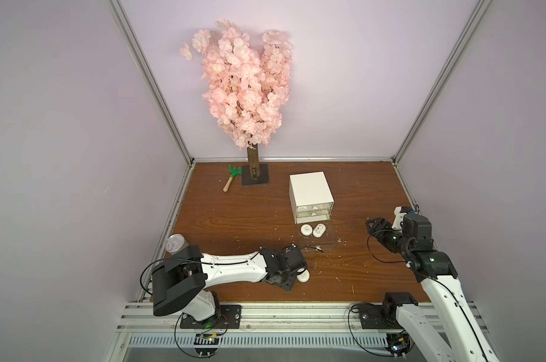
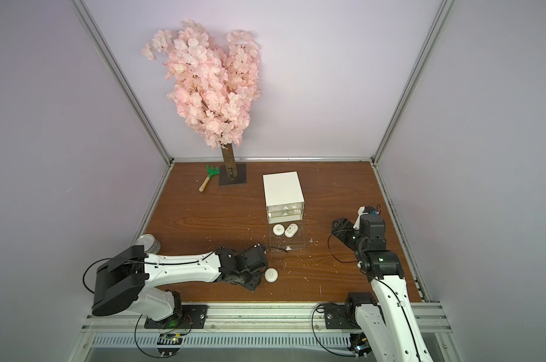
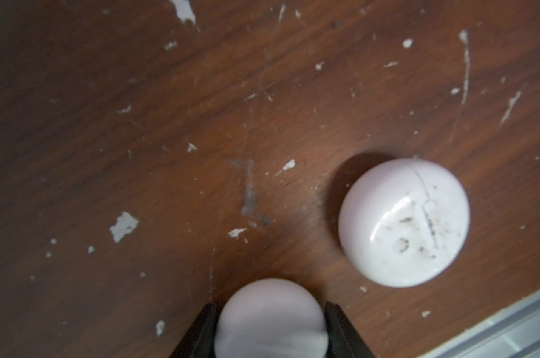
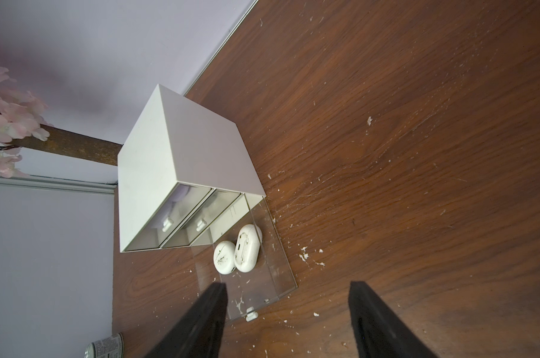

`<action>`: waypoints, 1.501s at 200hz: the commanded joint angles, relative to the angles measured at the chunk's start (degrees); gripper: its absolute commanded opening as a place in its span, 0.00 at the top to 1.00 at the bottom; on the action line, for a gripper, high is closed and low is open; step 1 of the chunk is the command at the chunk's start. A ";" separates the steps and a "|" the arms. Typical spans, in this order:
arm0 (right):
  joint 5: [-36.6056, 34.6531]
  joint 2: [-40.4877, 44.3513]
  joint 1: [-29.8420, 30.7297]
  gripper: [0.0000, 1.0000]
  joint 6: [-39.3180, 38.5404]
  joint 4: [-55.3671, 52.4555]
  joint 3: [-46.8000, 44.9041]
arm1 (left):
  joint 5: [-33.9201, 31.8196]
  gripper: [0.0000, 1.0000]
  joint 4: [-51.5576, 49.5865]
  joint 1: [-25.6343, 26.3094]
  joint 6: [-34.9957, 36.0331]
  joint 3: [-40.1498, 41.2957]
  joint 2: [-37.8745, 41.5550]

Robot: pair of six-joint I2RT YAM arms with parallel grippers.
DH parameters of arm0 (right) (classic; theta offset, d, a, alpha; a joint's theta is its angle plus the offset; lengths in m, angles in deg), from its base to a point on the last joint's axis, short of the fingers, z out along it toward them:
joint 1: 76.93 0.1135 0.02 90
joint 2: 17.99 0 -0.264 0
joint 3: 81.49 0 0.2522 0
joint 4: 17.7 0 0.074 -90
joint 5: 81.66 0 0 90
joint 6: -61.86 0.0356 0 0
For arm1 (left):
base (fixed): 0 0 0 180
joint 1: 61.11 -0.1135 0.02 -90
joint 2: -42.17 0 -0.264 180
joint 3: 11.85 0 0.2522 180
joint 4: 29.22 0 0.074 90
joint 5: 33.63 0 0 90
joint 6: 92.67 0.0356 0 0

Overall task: Put the bluetooth earphones in the drawer according to color
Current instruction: Pick up the Bluetooth earphone from the center of the board, then place the bluetooth earphone in the drawer.

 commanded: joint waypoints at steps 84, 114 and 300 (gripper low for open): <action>0.10 -0.40 -0.18 0.31 -0.43 0.35 2.02 | -6.01 0.57 -10.06 0.51 1.31 -2.70 1.84; 0.30 -0.40 -0.20 0.31 -0.32 0.37 2.19 | -7.68 0.57 -12.27 0.09 2.01 -4.55 2.70; -0.10 2.03 -0.31 0.31 -0.50 -1.53 2.86 | -13.77 0.54 -14.81 -4.52 17.55 -37.18 -12.13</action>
